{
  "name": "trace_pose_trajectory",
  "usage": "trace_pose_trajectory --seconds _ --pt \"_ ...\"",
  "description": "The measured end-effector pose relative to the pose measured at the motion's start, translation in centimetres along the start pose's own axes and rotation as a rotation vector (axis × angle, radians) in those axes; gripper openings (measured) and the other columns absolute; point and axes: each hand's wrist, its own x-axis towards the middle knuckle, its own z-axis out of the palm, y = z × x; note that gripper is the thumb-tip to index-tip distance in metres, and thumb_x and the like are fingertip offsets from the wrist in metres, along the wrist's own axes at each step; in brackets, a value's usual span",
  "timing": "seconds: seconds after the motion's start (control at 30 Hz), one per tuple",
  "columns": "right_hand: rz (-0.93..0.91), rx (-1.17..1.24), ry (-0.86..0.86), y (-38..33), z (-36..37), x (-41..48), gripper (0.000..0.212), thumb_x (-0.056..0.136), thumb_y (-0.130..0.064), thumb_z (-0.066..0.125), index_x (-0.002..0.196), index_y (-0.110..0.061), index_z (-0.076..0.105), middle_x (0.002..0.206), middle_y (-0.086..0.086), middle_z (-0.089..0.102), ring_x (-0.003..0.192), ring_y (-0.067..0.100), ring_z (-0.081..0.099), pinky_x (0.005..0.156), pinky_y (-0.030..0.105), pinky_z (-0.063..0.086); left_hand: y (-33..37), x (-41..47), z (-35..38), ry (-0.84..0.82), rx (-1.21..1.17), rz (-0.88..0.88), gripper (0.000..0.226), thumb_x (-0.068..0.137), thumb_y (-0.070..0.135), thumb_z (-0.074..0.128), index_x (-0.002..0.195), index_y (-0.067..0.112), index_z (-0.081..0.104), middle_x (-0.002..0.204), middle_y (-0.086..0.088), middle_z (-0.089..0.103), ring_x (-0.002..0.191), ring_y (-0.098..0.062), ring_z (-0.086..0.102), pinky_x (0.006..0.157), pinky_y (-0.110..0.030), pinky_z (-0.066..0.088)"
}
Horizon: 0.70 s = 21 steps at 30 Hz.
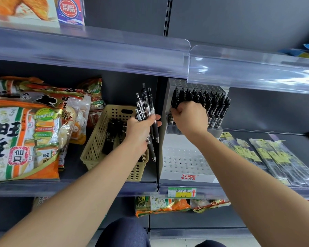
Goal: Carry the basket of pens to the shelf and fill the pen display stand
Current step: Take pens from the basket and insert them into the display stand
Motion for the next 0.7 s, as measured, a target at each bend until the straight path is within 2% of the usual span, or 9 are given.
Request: trace_pose_trajectory --seconds 0.23,0.37,0.47,0.53,0.6,0.7 --pt "-0.015 -0.015 -0.029 0.0 -0.2 0.3 0.049 0.091 -0.029 0.058 0.049 -0.016 0.037 0.051 0.005 0.046 0.057 0.027 0.051 0.055 0.026 0.038 -0.1 -0.4 0.1 -0.021 -0.003 -0.011 0.007 0.093 0.004 0.057 0.097 0.006 0.063 0.088 -0.004 0.072 0.074 -0.016 0.069 0.070 -0.034 0.056" --pt "-0.012 0.010 -0.046 0.5 -0.2 0.0 0.042 0.091 -0.033 0.060 0.057 -0.011 0.055 0.056 0.009 0.056 0.058 0.029 0.057 0.055 0.027 0.044 -0.2 -0.7 0.3 -0.040 0.013 -0.029 0.008 0.093 0.003 0.058 0.089 0.007 0.064 0.088 -0.005 0.072 0.073 -0.017 0.069 0.068 -0.033 0.057" --pt "0.011 0.083 -0.052 1.2 0.1 -0.7 0.038 0.089 -0.037 0.062 0.067 -0.007 0.068 0.061 0.011 0.066 0.062 0.030 0.063 0.061 0.034 0.055 -0.5 -0.7 0.4 -0.056 0.036 -0.041 0.007 0.091 0.005 0.061 0.088 0.006 0.067 0.091 -0.009 0.074 0.079 -0.021 0.070 0.078 -0.040 0.057" --pt "0.029 0.183 -0.081 1.6 0.3 -1.1 0.036 0.090 -0.035 0.062 0.068 -0.006 0.069 0.063 0.012 0.067 0.062 0.031 0.066 0.063 0.040 0.057 -0.8 -0.8 0.6 -0.050 0.053 -0.059 0.006 0.089 0.007 0.065 0.092 0.004 0.069 0.092 -0.011 0.074 0.087 -0.026 0.071 0.086 -0.044 0.055" --pt "0.070 0.389 -0.145 1.5 0.2 -1.5 0.031 0.091 -0.030 0.061 0.072 -0.008 0.070 0.066 0.010 0.069 0.065 0.030 0.068 0.066 0.044 0.058 -1.0 -0.9 0.9 -0.039 0.075 -0.069 0.013 0.086 0.009 0.068 0.098 0.002 0.070 0.093 -0.012 0.074 0.090 -0.027 0.070 0.089 -0.043 0.054" --pt "0.161 0.755 -0.259 0.8 -0.9 -1.9 0.025 0.091 -0.028 0.063 0.080 -0.006 0.068 0.069 0.010 0.069 0.057 0.020 0.066 0.054 0.030 0.054 -1.3 -1.2 1.4 -0.073 0.065 -0.060 0.024 0.083 0.006 0.071 0.106 0.000 0.066 0.092 -0.011 0.074 0.075 -0.022 0.072 0.081 -0.038 0.056"
